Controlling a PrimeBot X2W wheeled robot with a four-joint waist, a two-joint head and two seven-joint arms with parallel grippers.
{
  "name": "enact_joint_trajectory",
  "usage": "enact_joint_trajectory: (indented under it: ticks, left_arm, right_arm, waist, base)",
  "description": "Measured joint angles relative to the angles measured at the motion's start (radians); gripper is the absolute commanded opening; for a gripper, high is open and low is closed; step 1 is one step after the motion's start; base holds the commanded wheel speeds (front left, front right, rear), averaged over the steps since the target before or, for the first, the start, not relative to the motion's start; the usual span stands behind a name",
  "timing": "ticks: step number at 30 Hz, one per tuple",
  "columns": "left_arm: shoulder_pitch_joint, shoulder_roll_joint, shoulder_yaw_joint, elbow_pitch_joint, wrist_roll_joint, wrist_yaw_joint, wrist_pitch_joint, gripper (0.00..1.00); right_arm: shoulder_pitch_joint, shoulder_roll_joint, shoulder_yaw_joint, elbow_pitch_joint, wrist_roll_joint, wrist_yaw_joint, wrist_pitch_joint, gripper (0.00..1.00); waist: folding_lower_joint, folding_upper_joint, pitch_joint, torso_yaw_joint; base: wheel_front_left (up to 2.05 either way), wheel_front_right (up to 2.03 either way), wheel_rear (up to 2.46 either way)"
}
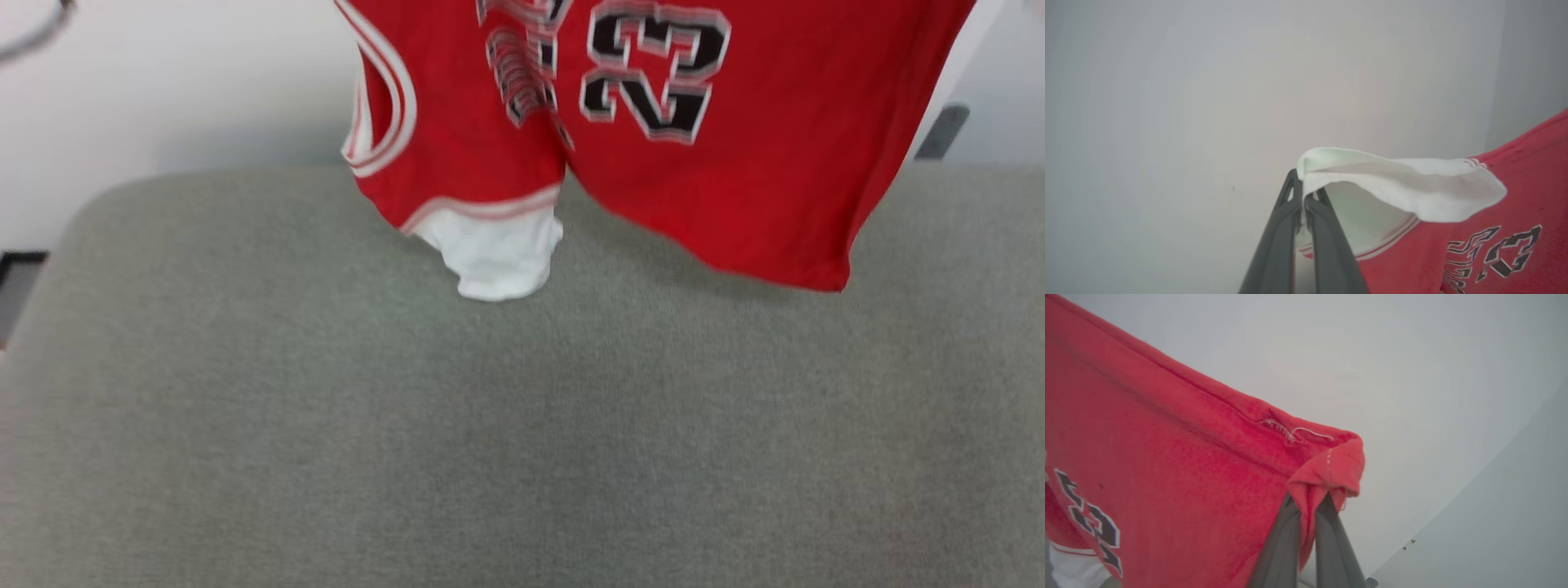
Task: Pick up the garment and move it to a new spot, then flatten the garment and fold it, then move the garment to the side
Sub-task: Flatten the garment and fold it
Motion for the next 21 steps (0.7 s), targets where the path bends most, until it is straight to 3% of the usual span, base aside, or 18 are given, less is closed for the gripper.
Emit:
enact_joint_trajectory:
  ticks: [5,10,14,18,21]
  left_arm:
    - [-0.12,-0.036,0.004,0.089,0.087,0.001,-0.167,0.0]
    - [-0.218,-0.116,0.013,0.198,0.163,0.039,-0.404,0.0]
    - [-0.292,-0.159,0.02,0.263,0.202,0.054,-0.579,0.0]
    - [-0.378,-0.174,0.042,0.255,0.235,0.036,-0.656,0.0]
    - [-0.387,-0.156,0.106,0.175,0.257,0.025,-0.66,0.0]
  right_arm:
    - [-0.142,0.097,-0.077,0.171,-0.131,0.0,-0.155,0.0]
    - [-0.247,0.215,-0.166,0.403,-0.296,0.0,-0.384,0.0]
    - [-0.353,0.261,-0.255,0.523,-0.443,0.0,-0.482,0.0]
    - [-0.422,0.243,-0.398,0.408,-0.618,0.0,-0.489,0.0]
    - [-0.365,0.246,-0.506,0.304,-0.756,0.0,-0.49,0.0]
  waist:
    - [0.0,0.0,0.106,-0.019]
    - [0.0,0.0,0.238,-0.02]
    - [0.0,0.0,0.342,-0.012]
    - [0.0,0.0,0.438,0.0]
    - [0.0,0.0,0.506,0.012]
  base:
    - [0.0,0.0,0.0]
    - [0.0,0.0,0.0]
    - [0.0,0.0,0.0]
    - [0.0,0.0,0.0]
    - [0.0,0.0,0.0]
